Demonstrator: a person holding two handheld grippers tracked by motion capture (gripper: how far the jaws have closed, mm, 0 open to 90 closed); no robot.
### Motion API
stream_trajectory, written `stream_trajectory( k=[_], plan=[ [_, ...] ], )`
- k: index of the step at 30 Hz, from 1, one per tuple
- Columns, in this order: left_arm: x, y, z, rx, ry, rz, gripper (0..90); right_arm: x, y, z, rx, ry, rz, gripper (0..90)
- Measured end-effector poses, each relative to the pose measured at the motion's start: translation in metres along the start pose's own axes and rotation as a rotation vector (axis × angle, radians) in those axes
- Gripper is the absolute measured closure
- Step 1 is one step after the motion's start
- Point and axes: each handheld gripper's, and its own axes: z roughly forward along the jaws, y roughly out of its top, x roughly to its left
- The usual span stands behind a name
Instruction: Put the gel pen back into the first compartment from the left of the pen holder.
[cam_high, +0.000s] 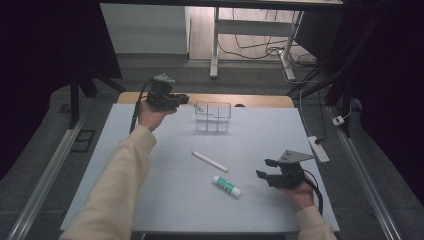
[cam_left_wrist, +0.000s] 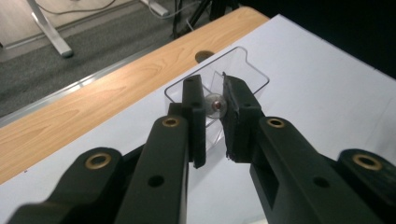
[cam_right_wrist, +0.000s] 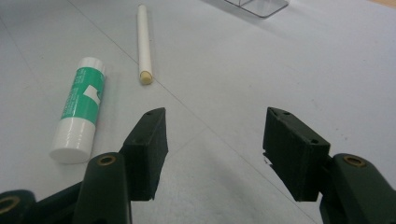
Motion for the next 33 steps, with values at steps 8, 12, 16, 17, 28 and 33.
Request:
stream_trajectory(
  k=[8, 12, 16, 17, 28, 33],
  plan=[
    [-0.002, 0.001, 0.022, -0.020, 0.017, 0.005, 55.7, -0.001, -0.002, 0.002, 0.015, -0.005, -0.005, 39.0],
    [-0.004, 0.000, 0.020, -0.029, 0.001, -0.001, 46.0, -0.002, -0.002, 0.002, 0.018, -0.007, -0.003, 39.0],
    [-0.005, -0.004, 0.013, -0.041, 0.001, 0.006, 42.2, -0.002, -0.002, 0.001, 0.016, -0.008, -0.002, 38.6],
    [-0.005, -0.006, 0.010, -0.044, -0.001, 0.006, 41.8, -0.002, -0.002, 0.001, 0.015, -0.009, -0.002, 38.6],
    [-0.014, -0.028, -0.015, -0.063, -0.026, 0.046, 42.0, 0.000, -0.002, 0.002, 0.016, -0.010, -0.004, 38.5],
    [-0.025, -0.045, -0.026, -0.042, -0.015, 0.103, 42.1, -0.001, -0.002, 0.001, 0.013, -0.014, -0.005, 38.4]
  ],
)
